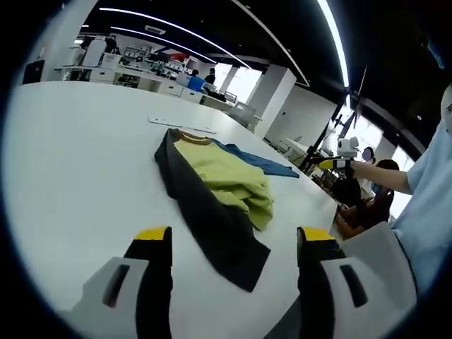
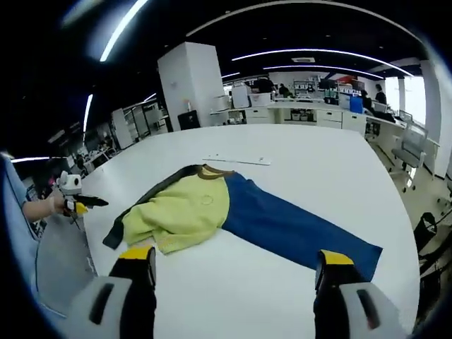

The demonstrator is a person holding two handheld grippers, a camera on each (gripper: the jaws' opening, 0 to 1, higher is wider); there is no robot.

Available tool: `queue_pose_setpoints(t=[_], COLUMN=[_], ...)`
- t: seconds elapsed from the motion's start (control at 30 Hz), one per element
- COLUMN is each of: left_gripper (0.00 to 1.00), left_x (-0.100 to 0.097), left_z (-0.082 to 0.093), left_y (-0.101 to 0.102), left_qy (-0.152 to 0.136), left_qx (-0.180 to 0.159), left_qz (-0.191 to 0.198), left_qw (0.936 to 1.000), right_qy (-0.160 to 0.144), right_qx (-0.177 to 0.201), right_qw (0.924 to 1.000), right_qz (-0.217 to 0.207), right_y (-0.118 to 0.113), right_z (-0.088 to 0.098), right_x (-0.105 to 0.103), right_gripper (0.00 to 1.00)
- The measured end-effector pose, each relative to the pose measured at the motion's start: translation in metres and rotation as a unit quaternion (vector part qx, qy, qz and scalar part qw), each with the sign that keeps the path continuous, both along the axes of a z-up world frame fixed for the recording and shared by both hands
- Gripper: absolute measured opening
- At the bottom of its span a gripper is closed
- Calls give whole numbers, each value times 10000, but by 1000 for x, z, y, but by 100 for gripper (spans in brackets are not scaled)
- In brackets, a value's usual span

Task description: Fold the garment on the visible template until the final outline fits inside the template.

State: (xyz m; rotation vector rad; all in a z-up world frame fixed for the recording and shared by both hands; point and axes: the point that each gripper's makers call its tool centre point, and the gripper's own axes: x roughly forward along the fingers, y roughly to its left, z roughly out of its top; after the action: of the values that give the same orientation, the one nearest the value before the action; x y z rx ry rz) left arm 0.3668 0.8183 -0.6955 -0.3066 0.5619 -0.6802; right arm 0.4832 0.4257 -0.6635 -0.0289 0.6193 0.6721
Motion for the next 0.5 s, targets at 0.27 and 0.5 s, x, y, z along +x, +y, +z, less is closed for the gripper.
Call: queue_pose_setpoints(t=[0.27, 0.5], left_gripper=[65, 58], left_x=[-8, -19], left_z=[-23, -46], left_y=[-7, -14], left_qy=[287, 542], left_qx=[257, 712], left_qz=[-120, -282], left_qw=[9992, 9956], right_qy=[3, 14], right_qx=[98, 100], right_qw=[9999, 9997], right_qz=[125, 243], right_y=[27, 32], right_z=[5, 6], right_x=[-19, -23], right_gripper=[93, 91])
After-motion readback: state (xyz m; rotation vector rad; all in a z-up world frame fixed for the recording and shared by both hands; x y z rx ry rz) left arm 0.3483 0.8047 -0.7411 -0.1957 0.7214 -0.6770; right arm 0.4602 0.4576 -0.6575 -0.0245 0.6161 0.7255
